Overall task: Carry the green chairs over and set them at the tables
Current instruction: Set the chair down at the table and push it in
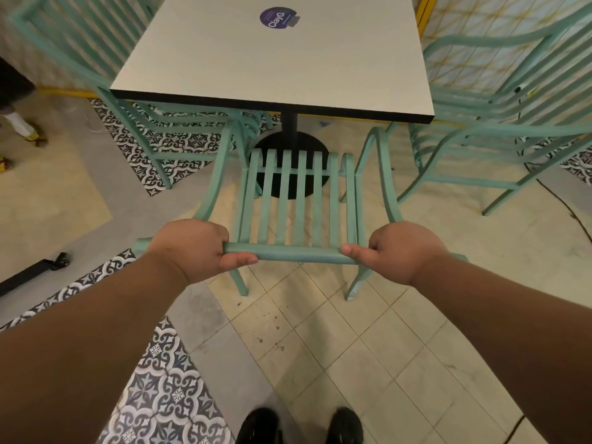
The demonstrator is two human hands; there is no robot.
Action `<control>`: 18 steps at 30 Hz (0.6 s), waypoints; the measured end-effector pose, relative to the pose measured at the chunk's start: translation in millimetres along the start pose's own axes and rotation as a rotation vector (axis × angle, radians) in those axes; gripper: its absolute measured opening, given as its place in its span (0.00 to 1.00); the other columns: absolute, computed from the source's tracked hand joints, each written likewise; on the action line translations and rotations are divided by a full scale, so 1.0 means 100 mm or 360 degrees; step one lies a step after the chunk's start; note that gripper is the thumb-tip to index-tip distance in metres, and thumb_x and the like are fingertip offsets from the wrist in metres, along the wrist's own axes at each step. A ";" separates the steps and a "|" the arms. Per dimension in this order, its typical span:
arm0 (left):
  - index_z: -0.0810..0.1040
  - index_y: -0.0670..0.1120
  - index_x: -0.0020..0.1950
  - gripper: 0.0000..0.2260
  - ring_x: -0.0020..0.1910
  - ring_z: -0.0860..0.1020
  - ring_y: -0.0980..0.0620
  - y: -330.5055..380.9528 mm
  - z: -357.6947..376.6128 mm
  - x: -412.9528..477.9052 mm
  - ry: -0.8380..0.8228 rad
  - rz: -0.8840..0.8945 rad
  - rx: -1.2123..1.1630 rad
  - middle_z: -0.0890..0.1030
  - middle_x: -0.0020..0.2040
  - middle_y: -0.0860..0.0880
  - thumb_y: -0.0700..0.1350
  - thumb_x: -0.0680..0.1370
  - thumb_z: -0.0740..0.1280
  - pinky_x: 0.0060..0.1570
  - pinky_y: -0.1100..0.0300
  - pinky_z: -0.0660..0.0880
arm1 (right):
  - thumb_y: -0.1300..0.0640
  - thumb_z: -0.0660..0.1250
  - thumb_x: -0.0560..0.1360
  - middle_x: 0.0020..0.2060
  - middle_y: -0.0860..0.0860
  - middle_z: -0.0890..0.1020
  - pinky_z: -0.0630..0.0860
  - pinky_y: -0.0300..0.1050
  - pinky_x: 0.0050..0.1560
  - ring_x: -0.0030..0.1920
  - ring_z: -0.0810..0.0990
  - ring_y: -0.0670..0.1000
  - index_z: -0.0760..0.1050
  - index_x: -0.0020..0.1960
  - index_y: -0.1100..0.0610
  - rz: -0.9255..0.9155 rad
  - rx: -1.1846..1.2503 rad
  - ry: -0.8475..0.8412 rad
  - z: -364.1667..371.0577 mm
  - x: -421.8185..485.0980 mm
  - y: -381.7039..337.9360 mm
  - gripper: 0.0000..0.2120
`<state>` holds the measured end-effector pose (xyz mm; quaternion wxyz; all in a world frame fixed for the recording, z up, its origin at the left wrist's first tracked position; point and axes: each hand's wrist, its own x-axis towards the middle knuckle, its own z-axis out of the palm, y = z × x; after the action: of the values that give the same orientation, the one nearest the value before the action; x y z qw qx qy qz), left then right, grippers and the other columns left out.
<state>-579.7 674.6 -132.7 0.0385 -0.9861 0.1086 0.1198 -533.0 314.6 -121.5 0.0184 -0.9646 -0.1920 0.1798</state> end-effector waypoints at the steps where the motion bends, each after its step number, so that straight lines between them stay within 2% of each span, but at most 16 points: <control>1: 0.73 0.53 0.34 0.44 0.30 0.75 0.56 -0.02 0.00 0.00 0.0006 0.0002 -0.0002 0.76 0.29 0.54 0.86 0.60 0.34 0.28 0.58 0.72 | 0.13 0.33 0.59 0.25 0.49 0.77 0.72 0.46 0.27 0.29 0.77 0.49 0.77 0.30 0.53 -0.0002 0.0001 0.0005 0.00 0.02 -0.02 0.50; 18: 0.74 0.53 0.35 0.46 0.30 0.76 0.56 -0.24 -0.06 0.08 -0.0070 -0.0096 0.0050 0.76 0.29 0.54 0.86 0.58 0.32 0.31 0.57 0.77 | 0.15 0.34 0.62 0.25 0.49 0.75 0.68 0.44 0.27 0.29 0.77 0.49 0.77 0.31 0.53 -0.0007 -0.0056 0.0025 -0.04 0.25 -0.19 0.49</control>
<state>-565.9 695.8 -127.8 0.0598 -0.9853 0.0799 0.1384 -516.7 341.9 -124.8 0.0031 -0.9657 -0.1970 0.1688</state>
